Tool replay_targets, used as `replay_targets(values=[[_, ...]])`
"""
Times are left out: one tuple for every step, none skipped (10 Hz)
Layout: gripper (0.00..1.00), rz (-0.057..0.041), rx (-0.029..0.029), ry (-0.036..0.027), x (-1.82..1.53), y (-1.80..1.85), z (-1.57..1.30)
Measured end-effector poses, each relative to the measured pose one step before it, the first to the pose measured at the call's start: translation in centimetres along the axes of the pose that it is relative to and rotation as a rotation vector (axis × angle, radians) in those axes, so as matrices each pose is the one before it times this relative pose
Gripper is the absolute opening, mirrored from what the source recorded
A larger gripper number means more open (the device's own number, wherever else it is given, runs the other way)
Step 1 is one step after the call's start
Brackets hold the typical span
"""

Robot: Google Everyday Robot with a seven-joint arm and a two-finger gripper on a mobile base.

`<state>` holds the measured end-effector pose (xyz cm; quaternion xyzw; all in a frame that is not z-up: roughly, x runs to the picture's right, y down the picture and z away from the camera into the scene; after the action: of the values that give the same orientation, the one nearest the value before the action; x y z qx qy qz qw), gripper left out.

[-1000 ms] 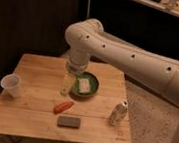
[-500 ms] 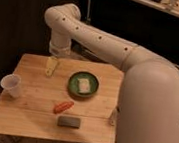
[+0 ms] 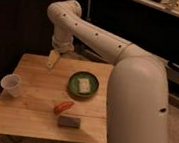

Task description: Move the arm in a circular motion

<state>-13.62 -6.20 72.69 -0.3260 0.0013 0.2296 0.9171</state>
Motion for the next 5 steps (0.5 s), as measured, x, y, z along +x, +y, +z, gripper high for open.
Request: replay_targets(values=[[1.00, 0.01234, -0.00021, -0.00452, 1.250, -0.375, -0.184], [1.00, 0.02277, 0.00329, -0.00291, 1.316, -0.664, -0.200], [1.00, 0.01572, -0.00030, -0.00497, 0.291, -0.370, -0.080], [1.00, 0.01896, -0.00326, -0.01116, 0.070, -0.723, -0.050], [1.00, 0.01446, -0.00455, -0.00972, 0.787, -0.715, -0.226]])
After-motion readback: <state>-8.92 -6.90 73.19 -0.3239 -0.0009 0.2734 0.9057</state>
